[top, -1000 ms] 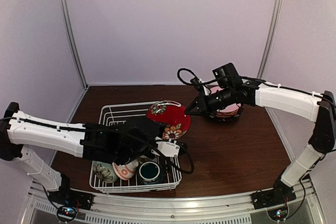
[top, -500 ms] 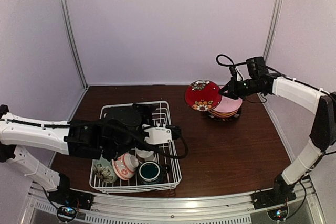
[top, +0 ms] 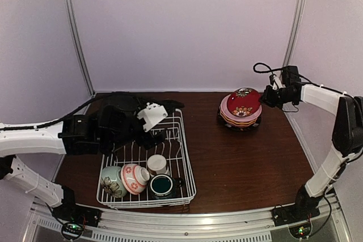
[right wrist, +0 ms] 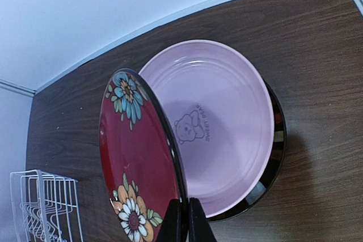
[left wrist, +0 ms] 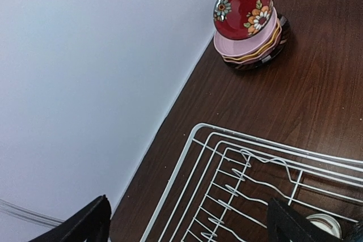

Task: Unload the mixed dishes from the dish rack
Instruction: Place the plate with another plate, then grab the cup from the dish rack.

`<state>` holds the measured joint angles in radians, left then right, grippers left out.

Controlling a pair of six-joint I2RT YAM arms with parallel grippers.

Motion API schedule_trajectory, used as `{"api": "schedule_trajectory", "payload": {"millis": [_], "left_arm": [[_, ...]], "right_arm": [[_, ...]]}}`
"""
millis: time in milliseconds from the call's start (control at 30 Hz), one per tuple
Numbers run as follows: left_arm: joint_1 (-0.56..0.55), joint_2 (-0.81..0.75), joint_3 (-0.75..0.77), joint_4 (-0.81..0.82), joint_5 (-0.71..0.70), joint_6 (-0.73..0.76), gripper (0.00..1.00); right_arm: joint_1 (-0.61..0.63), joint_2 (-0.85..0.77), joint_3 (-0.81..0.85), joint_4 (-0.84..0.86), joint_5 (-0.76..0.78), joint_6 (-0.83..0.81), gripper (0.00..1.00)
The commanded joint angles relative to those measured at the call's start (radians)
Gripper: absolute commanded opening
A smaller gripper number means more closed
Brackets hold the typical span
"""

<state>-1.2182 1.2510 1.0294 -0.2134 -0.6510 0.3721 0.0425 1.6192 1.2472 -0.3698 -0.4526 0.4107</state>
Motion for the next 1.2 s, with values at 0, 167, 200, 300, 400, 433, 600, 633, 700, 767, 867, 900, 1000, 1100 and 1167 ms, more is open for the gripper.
{"api": "schedule_trajectory", "payload": {"millis": [0, 167, 200, 300, 400, 433, 600, 633, 700, 767, 867, 900, 1000, 1100, 1167], "left_arm": [[0.032, -0.013, 0.037, -0.050, 0.069, -0.171, 0.97], [0.055, -0.019, 0.025, -0.071, 0.081, -0.226, 0.97], [0.059, -0.021, 0.022, -0.074, 0.082, -0.236, 0.97], [0.064, -0.022, 0.012, -0.084, 0.086, -0.266, 0.97], [0.070, -0.021, 0.003, -0.109, 0.112, -0.297, 0.97], [0.070, -0.023, -0.002, -0.115, 0.122, -0.306, 0.97], [0.071, -0.052, -0.035, -0.156, 0.188, -0.341, 0.97], [0.071, -0.061, -0.041, -0.165, 0.213, -0.344, 0.97], [0.071, -0.078, -0.047, -0.192, 0.269, -0.354, 0.97], [0.071, -0.092, -0.048, -0.228, 0.332, -0.356, 0.97], [0.071, -0.103, -0.048, -0.282, 0.407, -0.359, 0.97], [0.071, -0.106, -0.048, -0.300, 0.434, -0.359, 0.98], [0.071, -0.098, -0.040, -0.354, 0.503, -0.361, 0.97], [0.071, -0.082, -0.024, -0.399, 0.572, -0.345, 0.97], [0.071, -0.068, -0.008, -0.426, 0.604, -0.329, 0.98]], "right_arm": [[-0.016, 0.056, 0.064, 0.042, 0.078, -0.041, 0.00], [-0.027, 0.114, 0.073, 0.080, 0.085, -0.042, 0.00], [-0.028, 0.129, 0.077, 0.086, 0.086, -0.042, 0.00], [-0.029, 0.163, 0.093, 0.096, 0.081, -0.040, 0.00], [-0.029, 0.186, 0.112, 0.095, 0.085, -0.037, 0.06], [-0.029, 0.192, 0.120, 0.089, 0.088, -0.040, 0.11], [-0.029, 0.199, 0.147, 0.053, 0.125, -0.071, 0.32], [-0.029, 0.199, 0.151, 0.048, 0.131, -0.074, 0.35], [-0.029, 0.194, 0.154, 0.043, 0.133, -0.076, 0.39], [-0.029, 0.185, 0.157, 0.036, 0.138, -0.076, 0.45], [-0.027, 0.157, 0.155, 0.032, 0.134, -0.078, 0.55], [-0.024, 0.149, 0.155, 0.027, 0.132, -0.081, 0.58], [-0.010, 0.121, 0.157, 0.001, 0.127, -0.097, 0.69], [0.013, 0.085, 0.146, -0.015, 0.117, -0.115, 0.79], [0.032, 0.060, 0.125, -0.012, 0.101, -0.122, 0.82]]}}
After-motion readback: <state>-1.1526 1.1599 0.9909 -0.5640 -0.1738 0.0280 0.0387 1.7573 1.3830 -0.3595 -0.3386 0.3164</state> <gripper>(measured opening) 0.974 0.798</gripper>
